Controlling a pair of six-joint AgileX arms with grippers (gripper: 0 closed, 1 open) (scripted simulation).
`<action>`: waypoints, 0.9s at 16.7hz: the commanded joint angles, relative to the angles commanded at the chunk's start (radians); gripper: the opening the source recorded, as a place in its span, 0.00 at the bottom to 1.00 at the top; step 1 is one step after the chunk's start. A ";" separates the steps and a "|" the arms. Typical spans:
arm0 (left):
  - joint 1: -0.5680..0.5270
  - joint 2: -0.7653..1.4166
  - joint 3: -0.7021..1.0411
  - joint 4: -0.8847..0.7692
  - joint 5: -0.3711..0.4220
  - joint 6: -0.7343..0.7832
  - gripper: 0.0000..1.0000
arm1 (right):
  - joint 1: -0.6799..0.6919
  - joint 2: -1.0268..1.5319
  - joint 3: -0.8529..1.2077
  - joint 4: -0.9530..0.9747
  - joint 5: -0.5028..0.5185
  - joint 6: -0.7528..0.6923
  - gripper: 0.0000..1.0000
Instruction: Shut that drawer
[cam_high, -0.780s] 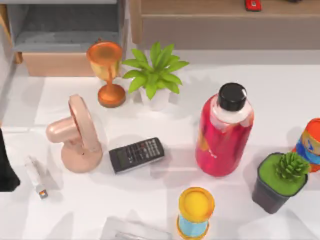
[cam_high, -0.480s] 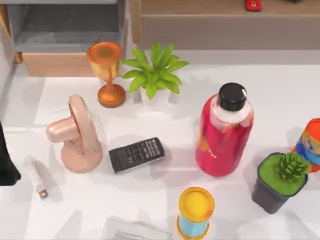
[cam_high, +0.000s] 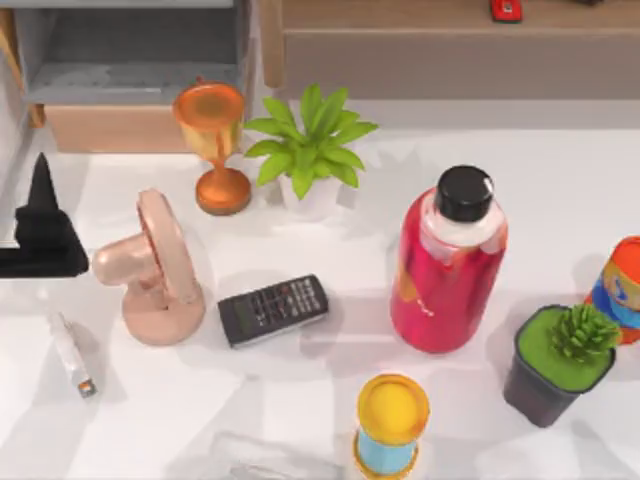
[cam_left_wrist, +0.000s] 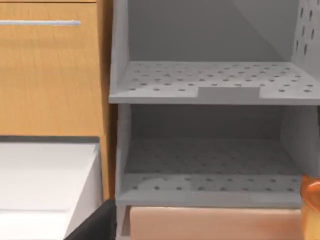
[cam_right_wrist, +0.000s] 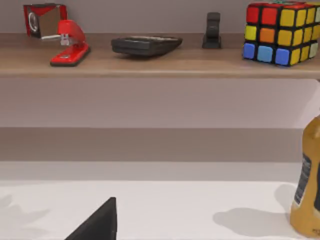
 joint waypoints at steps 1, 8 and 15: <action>-0.034 0.071 0.023 0.045 -0.033 0.001 1.00 | 0.000 0.000 0.000 0.000 0.000 0.000 1.00; -0.178 0.368 0.121 0.238 -0.176 0.005 1.00 | 0.000 0.000 0.000 0.000 0.000 0.000 1.00; -0.149 0.386 0.113 0.251 -0.150 0.035 1.00 | 0.000 0.000 0.000 0.000 0.000 0.000 1.00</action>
